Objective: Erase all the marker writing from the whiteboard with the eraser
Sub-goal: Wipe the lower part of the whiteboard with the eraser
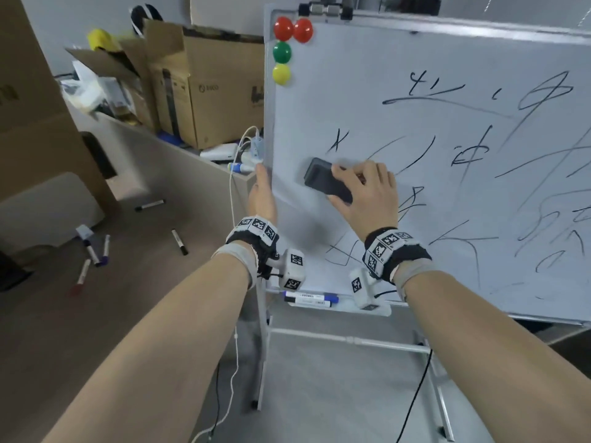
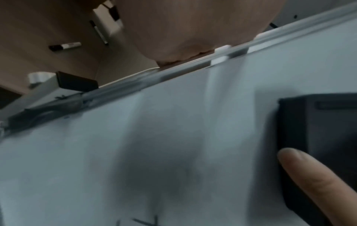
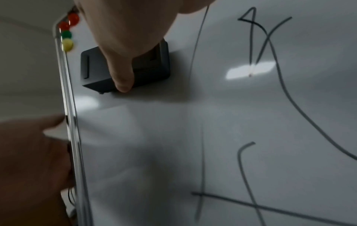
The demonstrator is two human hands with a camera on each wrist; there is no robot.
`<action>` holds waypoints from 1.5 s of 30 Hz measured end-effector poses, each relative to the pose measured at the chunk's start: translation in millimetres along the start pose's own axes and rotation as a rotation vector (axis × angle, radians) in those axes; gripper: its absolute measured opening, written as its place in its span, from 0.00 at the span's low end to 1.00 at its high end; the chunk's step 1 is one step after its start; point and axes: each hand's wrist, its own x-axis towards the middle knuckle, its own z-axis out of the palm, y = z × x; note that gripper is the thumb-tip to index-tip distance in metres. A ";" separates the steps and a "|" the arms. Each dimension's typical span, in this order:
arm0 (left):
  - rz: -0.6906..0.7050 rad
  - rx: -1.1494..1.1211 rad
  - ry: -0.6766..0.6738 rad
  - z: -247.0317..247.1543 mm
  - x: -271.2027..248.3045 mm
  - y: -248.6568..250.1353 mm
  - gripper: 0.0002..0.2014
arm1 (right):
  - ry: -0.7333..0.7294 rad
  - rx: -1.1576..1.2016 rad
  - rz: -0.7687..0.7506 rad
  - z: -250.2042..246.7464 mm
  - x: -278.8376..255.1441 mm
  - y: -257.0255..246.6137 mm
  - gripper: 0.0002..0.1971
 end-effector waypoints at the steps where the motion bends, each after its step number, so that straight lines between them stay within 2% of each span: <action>1: 0.003 -0.002 0.009 -0.2 -11.9 4.2 0.51 | -0.045 0.015 -0.034 6.0 -10.5 -0.6 0.26; 3: -0.014 0.016 0.023 -1.3 -16.8 -4.3 0.53 | -0.126 0.041 -0.068 17.3 -31.5 -3.7 0.26; 8: -0.011 0.013 0.068 -5.0 -13.2 -37.2 0.48 | -0.316 0.059 -0.110 40.1 -79.3 -7.6 0.27; 12: -0.021 0.062 0.097 -4.8 -11.7 -61.4 0.39 | -0.461 0.045 -0.105 52.0 -127.8 -4.9 0.29; 16: 0.078 0.224 0.163 -0.2 -27.5 -91.7 0.36 | -0.486 0.024 -0.055 55.4 -161.6 -1.6 0.29; 19: 0.094 0.214 0.181 5.8 -26.6 -100.0 0.34 | -0.449 0.011 -0.051 45.8 -158.1 4.0 0.28; 22: 0.085 0.239 0.195 9.2 -26.6 -97.0 0.34 | -0.315 -0.036 0.028 21.8 -136.0 21.0 0.27; 26: 0.106 0.290 0.226 8.1 -27.0 -97.5 0.31 | -0.100 -0.043 0.107 -14.2 -78.5 49.9 0.26; 30: 0.129 0.331 0.278 11.9 -35.3 -103.2 0.28 | 0.000 -0.008 0.121 -21.3 -55.2 59.1 0.26; 32: 0.147 0.360 0.322 14.4 -39.9 -109.3 0.26 | -0.045 0.036 0.094 -13.1 -71.6 55.2 0.26; 35: 0.182 0.407 0.379 15.6 -38.6 -115.0 0.27 | -0.294 0.018 -0.011 8.9 -120.1 48.4 0.27; 40: 0.244 0.462 0.486 25.3 -29.1 -120.4 0.26 | -0.568 -0.037 0.023 31.7 -180.4 46.0 0.30; 42: 0.269 0.489 0.529 27.7 -29.9 -123.5 0.27 | -0.569 -0.067 -0.014 28.7 -177.8 48.6 0.31; 45: 0.295 0.483 0.526 30.6 -28.7 -124.6 0.30 | -0.415 -0.079 0.004 13.3 -153.2 60.1 0.28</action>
